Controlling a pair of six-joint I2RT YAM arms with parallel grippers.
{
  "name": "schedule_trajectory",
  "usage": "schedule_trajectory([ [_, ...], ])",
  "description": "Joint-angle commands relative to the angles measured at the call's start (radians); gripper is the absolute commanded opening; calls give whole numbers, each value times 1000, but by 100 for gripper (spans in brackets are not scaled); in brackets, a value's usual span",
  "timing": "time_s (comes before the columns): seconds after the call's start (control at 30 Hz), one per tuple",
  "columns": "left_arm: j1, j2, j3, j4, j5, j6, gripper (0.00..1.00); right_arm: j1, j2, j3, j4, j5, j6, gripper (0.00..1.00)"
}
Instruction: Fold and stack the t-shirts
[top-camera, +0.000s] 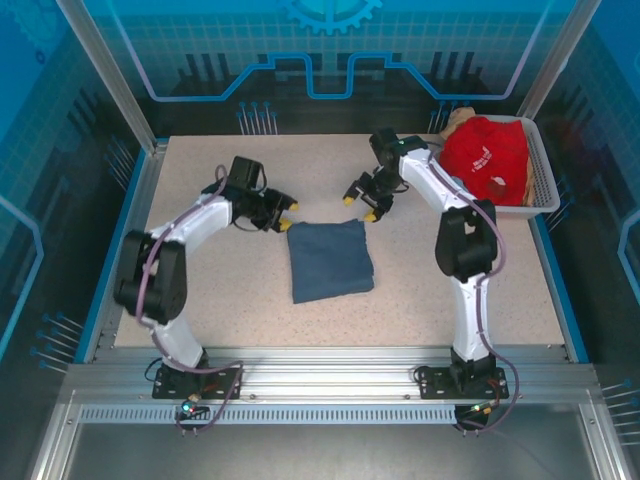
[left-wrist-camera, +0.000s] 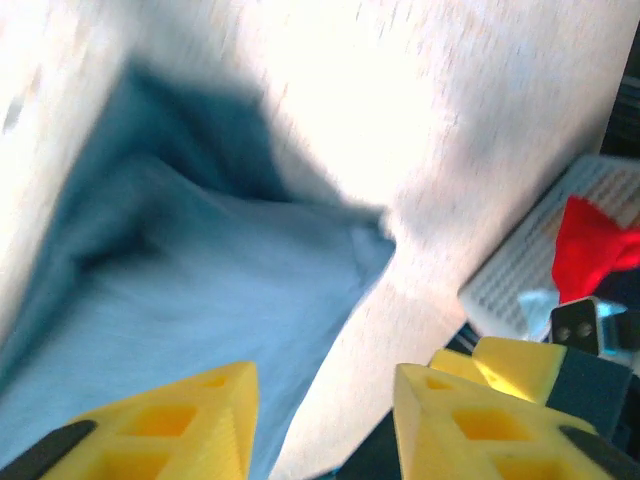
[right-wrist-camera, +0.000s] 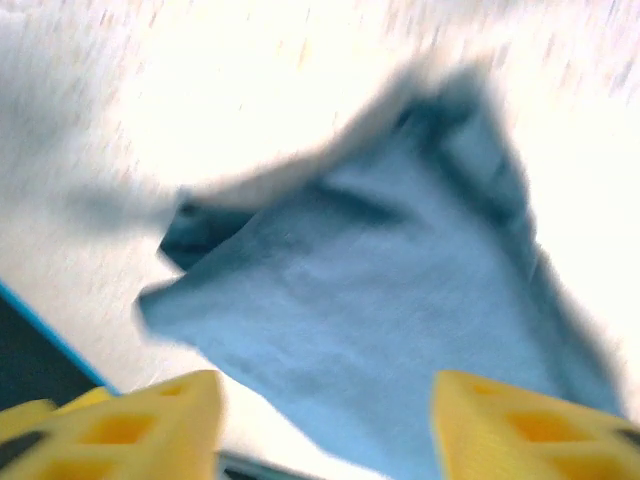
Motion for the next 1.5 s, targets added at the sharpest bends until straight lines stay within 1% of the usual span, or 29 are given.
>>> schedule_trajectory([
  [0.0, 13, -26, 105, -123, -57, 126, 46, -21, -26, 68, -36, 101, -66, 81],
  [0.07, -6, -82, 69, -162, -84, 148, 45, -17, -93, 2, -7, 124, -99, 81],
  [0.1, -25, -118, 24, -157, -88, 142, 44, -11, -140, -57, 16, 126, -114, 77],
  [0.17, -73, -181, -76, -116, -77, 95, 39, 1, -232, -213, 73, 120, -121, 66],
  [0.2, -110, -209, -126, -76, -73, 66, 37, 10, -279, -304, 113, 107, -121, 63],
  [0.3, -217, -254, -236, 8, -85, -23, 37, 48, -399, -535, 229, 86, -112, 53],
  [0.37, -261, -265, -301, 68, -88, -96, 37, 66, -438, -636, 288, 73, -110, 43],
  [0.4, -280, -269, -326, 90, -95, -127, 36, 67, -447, -678, 317, 64, -107, 35],
  [0.43, -298, -269, -340, 103, -103, -149, 36, 66, -448, -711, 351, 48, -105, 30],
  [0.47, -311, -265, -343, 108, -108, -163, 35, 67, -442, -727, 374, 31, -108, 28],
  [0.6, -357, -200, -315, 162, -103, -210, 33, 67, -365, -734, 401, -20, -102, 23],
  [0.73, -414, -78, -200, 220, -86, -247, 29, 61, -320, -753, 397, 11, -94, 19],
  [0.83, -469, 17, -109, 202, -74, -251, 22, 52, -277, -763, 388, 21, -99, 15],
  [0.9, -499, 65, -93, 221, -67, -274, 17, 47, -245, -760, 366, 28, -110, 11],
  [1.0, -535, 116, -91, 236, -65, -305, 13, 35, -227, -773, 366, 19, -121, 11],
  [1.2, -566, 180, -125, 259, -73, -321, 6, 21, -278, -784, 359, 11, -138, 13],
  [1.3, -565, 206, -133, 226, -91, -283, 6, 13, -307, -778, 344, -4, -150, 15],
  [1.37, -564, 209, -131, 217, -107, -257, 8, 9, -343, -771, 332, -3, -156, 17],
  [1.4, -565, 199, -130, 219, -119, -244, 10, 7, -367, -767, 329, 0, -160, 18],
  [1.47, -570, 149, -108, 179, -171, -209, 19, 1, -421, -765, 316, 15, -165, 19],
])
